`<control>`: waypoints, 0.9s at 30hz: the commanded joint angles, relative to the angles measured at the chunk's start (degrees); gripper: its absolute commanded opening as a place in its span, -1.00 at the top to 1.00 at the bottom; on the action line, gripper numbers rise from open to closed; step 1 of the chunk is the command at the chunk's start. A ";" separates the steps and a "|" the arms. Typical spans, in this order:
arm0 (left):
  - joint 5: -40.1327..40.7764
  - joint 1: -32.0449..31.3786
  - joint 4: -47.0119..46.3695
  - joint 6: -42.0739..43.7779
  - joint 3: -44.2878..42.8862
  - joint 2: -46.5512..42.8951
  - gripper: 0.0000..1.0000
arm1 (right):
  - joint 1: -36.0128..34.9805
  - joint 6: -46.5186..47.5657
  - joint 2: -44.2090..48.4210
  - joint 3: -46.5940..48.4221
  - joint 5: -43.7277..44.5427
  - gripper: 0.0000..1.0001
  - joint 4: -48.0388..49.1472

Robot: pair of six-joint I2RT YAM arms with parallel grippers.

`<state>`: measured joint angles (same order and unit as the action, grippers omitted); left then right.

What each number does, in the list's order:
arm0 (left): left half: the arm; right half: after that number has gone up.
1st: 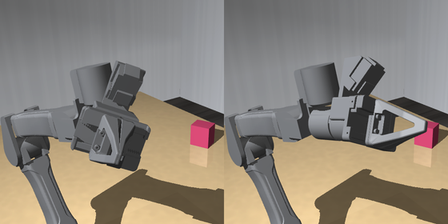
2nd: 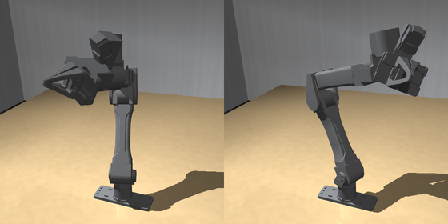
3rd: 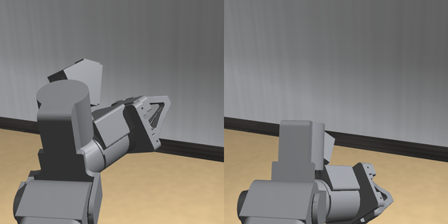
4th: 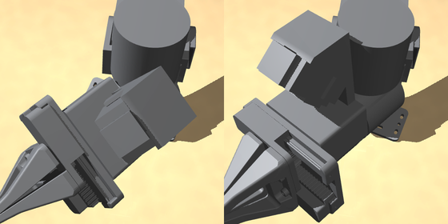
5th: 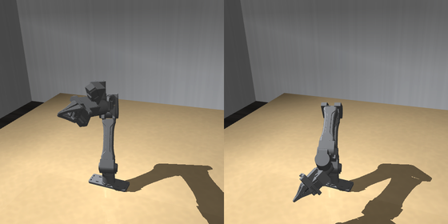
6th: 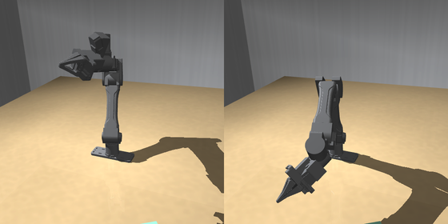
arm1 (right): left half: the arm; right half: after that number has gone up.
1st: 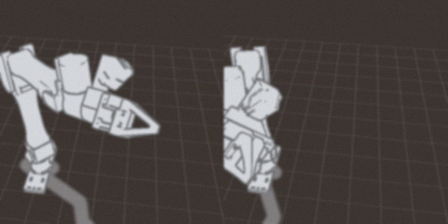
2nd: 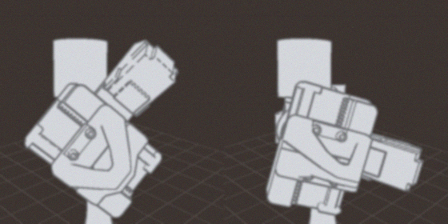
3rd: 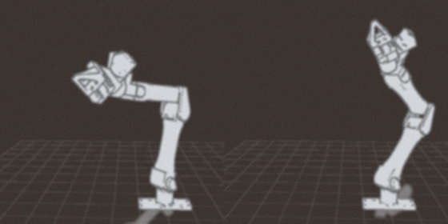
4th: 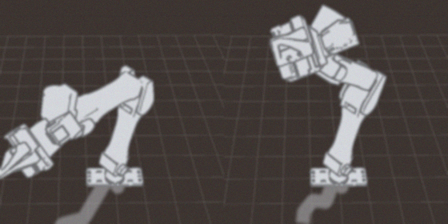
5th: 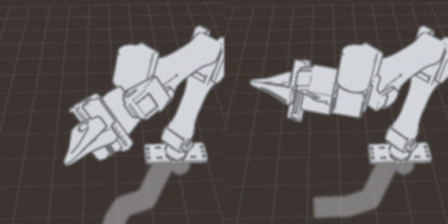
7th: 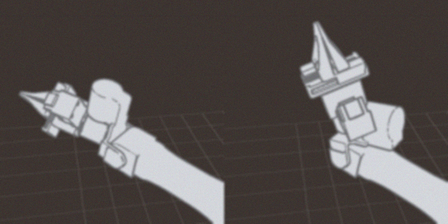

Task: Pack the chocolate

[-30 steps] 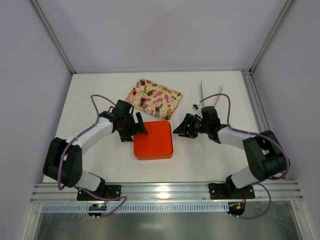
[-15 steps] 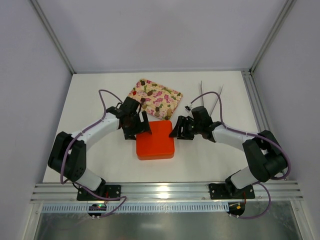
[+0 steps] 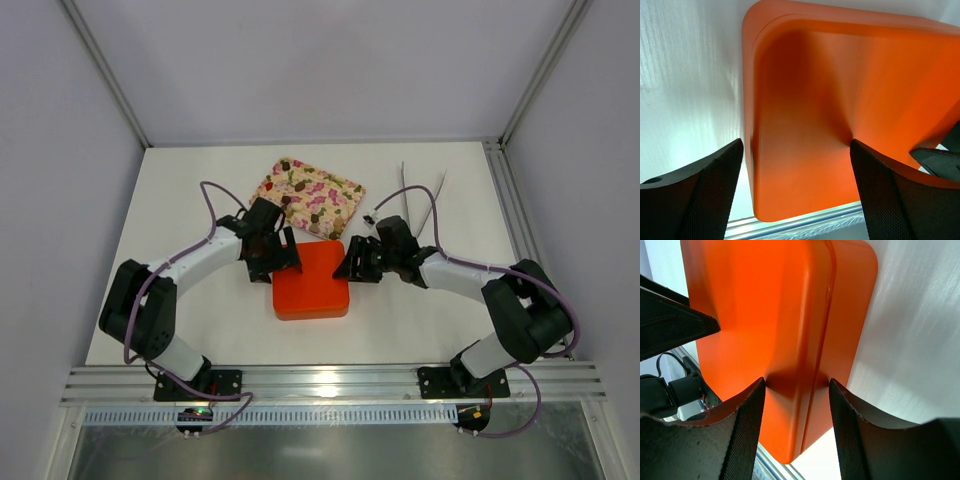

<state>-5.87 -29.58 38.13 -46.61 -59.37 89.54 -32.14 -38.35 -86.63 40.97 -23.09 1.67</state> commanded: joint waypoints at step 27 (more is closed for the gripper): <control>1.12 -2.15 -7.98 -3.31 11.65 5.48 -0.56 | -3.80 -9.29 -0.48 -15.92 1.82 0.22 16.17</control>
<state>-7.57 -29.71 29.52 -49.04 -53.41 88.77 -31.51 -48.27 -85.93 27.62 -22.52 25.23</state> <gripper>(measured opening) 0.799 0.516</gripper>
